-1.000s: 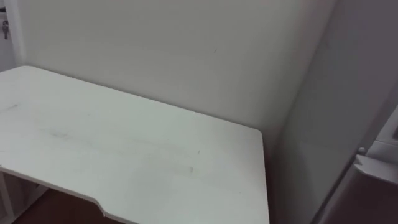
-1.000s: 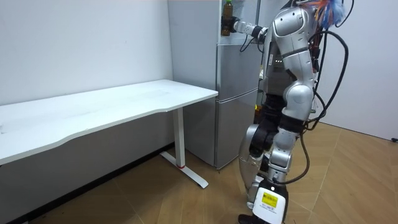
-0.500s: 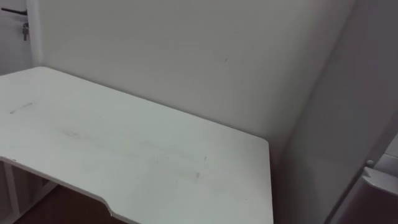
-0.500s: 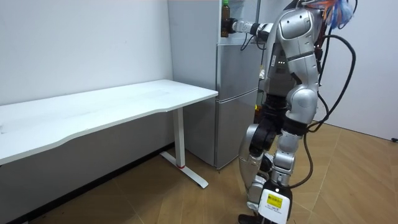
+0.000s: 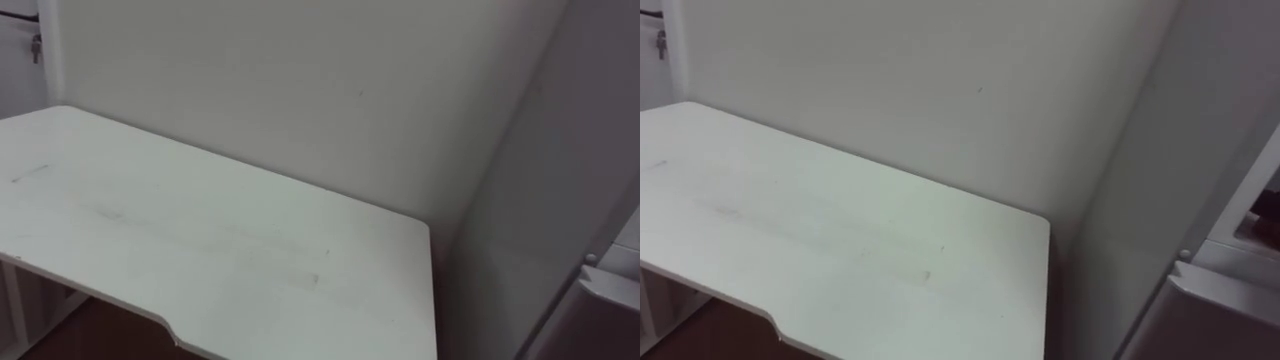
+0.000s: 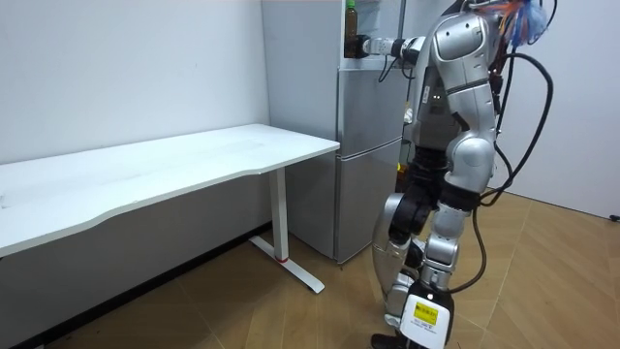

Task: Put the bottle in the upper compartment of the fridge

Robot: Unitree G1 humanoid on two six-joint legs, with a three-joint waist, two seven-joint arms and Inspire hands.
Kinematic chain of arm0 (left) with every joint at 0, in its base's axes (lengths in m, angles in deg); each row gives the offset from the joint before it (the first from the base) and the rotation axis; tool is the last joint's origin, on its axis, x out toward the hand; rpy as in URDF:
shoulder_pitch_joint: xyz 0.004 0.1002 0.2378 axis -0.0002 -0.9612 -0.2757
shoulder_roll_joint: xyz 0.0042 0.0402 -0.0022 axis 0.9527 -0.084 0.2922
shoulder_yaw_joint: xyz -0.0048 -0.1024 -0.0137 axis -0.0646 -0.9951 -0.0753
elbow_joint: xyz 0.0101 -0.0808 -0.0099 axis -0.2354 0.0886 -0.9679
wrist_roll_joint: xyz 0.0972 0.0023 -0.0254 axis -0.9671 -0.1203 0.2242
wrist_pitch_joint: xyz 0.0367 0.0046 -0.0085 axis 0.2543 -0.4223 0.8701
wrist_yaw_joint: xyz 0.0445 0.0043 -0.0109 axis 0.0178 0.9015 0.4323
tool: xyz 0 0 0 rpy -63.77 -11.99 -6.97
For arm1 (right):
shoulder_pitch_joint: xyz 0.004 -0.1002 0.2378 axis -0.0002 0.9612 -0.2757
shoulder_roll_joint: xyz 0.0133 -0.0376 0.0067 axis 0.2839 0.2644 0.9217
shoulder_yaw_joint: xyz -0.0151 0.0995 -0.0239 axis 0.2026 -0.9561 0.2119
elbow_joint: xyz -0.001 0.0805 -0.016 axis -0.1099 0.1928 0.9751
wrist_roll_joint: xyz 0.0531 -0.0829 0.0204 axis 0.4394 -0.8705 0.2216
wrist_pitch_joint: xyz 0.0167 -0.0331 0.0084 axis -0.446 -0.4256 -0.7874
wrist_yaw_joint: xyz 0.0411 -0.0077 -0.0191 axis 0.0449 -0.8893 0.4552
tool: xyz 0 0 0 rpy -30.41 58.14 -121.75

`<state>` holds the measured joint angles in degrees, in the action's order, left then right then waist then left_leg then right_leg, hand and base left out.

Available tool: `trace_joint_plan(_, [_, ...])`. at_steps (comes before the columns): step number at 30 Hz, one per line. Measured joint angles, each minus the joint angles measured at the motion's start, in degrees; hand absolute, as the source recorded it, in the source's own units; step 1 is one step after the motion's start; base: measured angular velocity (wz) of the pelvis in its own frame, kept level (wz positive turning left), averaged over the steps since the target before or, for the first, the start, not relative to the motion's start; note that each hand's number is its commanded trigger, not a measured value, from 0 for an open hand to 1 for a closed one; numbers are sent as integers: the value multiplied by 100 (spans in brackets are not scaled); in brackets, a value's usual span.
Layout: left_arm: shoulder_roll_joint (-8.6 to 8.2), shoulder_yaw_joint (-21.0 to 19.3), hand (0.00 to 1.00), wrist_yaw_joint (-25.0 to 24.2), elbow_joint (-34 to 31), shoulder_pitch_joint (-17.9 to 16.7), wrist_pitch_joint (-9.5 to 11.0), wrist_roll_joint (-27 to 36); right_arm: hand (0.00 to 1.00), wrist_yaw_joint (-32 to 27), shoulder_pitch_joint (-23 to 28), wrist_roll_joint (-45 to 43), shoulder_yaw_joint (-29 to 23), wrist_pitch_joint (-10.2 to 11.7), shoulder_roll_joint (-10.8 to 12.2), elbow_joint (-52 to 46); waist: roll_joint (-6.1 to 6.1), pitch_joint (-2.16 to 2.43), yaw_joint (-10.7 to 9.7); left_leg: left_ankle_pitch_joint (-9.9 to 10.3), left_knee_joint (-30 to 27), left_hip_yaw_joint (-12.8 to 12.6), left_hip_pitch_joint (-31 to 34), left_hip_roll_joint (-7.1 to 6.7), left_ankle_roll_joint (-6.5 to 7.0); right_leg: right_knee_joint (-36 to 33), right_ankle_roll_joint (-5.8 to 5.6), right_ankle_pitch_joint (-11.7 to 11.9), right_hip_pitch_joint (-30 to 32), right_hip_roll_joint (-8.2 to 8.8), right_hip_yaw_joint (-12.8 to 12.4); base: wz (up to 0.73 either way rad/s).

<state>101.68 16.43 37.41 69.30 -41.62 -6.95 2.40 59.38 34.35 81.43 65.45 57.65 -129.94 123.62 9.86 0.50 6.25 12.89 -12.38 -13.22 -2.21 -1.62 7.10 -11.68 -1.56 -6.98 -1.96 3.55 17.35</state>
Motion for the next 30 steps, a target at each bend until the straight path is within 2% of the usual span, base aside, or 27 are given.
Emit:
trace_joint_plan(18, [-6,-3,0,-2,12,60,31,14,0,162,0,-6,-5,1,-1,20,-37,14,5,0,-29,-34,-5,21,-1,0,17,25,-4,-11,-26,-1])
trace_joint_plan(24, [-69,34,0,58,90,212,29,15,0,-100,1,-7,-5,1,1,-295,-145,1,-30,-2,-22,-44,-36,21,-3,2,15,27,-5,-14,-32,-1])
trace_joint_plan(27, [-86,180,0,73,85,212,33,15,0,-314,12,-17,-3,7,3,-686,-229,20,-76,-9,18,-76,-56,20,-6,3,15,27,-15,-22,-101,-5])
trace_joint_plan(30, [-90,231,0,80,85,208,40,14,0,-460,146,-10,-3,105,14,-1062,-270,14,-114,-33,89,-98,-116,18,-24,9,15,27,-21,-40,-160,-5])
